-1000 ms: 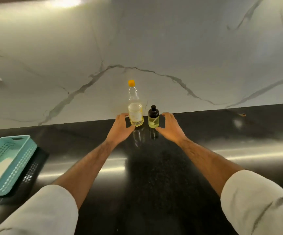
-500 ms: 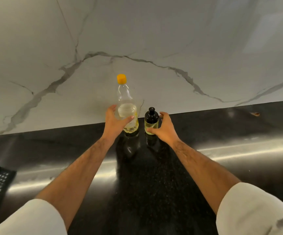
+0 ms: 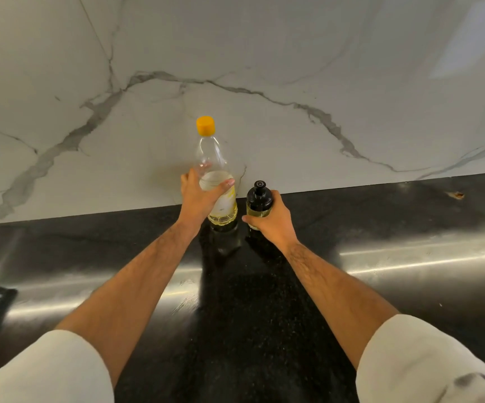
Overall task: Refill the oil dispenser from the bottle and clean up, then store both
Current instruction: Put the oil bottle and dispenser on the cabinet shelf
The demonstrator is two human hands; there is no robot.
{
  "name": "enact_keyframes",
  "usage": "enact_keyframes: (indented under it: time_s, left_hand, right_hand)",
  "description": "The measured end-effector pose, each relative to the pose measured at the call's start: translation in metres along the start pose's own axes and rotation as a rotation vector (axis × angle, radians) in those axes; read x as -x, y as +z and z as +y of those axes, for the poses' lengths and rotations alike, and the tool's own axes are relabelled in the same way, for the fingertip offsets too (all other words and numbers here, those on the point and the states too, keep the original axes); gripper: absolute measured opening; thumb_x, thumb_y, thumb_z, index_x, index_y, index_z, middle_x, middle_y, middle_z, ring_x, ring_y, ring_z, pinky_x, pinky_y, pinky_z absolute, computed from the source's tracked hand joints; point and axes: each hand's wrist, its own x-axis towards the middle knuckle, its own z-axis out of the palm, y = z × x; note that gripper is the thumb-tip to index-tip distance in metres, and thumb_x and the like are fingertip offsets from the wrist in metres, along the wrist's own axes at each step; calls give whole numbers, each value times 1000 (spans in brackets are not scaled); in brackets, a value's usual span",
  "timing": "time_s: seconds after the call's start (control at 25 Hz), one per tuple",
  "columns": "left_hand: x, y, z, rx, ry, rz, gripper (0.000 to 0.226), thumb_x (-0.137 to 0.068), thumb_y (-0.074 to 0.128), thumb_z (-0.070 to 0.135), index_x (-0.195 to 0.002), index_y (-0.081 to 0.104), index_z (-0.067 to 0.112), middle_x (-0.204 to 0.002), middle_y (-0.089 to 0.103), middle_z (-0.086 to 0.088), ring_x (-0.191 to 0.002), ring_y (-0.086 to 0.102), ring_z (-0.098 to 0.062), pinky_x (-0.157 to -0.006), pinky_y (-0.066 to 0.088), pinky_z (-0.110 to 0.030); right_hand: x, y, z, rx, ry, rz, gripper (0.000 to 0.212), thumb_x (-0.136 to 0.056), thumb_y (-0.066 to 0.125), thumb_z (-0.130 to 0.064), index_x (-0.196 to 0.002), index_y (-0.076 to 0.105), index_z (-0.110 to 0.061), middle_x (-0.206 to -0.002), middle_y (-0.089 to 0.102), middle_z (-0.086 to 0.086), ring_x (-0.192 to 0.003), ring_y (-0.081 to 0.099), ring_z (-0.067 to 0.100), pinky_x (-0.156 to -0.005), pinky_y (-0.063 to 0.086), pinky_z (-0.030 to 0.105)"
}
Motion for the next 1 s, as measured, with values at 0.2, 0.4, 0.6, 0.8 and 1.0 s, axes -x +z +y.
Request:
enact_keyframes:
  time_s: [0.2,0.4,0.6,0.8,1.0]
  left_hand:
    - [7,4,3,73,64,33,64,-76,88,42,-131,56,36,-128,48,5,-121,54,-14,-104,51,-44]
    - [28,-3,7,65,121,-36,64,-75,87,46,-130,56,36,-129,58,8,-118,61,-14,-99,55,-44]
    - [75,-15,23,47,186,-163,69,-69,85,56,-128,55,36,-127,63,9,-117,63,-16,-98,55,-49]
    - [142,-30,54,70,243,-280,59,-72,90,43,-121,57,41,-120,66,11,-111,65,-9,-95,58,-42]
    - [221,-44,88,128,303,-382,56,-73,90,37,-119,59,45,-116,68,15,-108,65,-3,-95,57,-35]
  right_hand:
    - [-4,-4,3,66,-14,9,74,-70,93,-20,-132,53,-20,-134,64,-1,-125,60,18,-109,46,39]
    - [14,-17,3,70,-51,0,72,-67,95,-25,-129,56,-25,-131,66,-6,-122,61,13,-108,47,37]
    - [74,-38,-15,37,-58,12,67,-66,95,-25,-123,59,-30,-114,70,-14,-106,65,-3,-96,51,25]
    - [168,-67,-43,58,-56,55,65,-67,95,-25,-120,58,-31,-110,69,-17,-98,64,-14,-80,48,6]
    - [270,-100,-65,72,-68,127,63,-68,95,-25,-120,58,-31,-109,70,-16,-99,63,-13,-77,48,4]
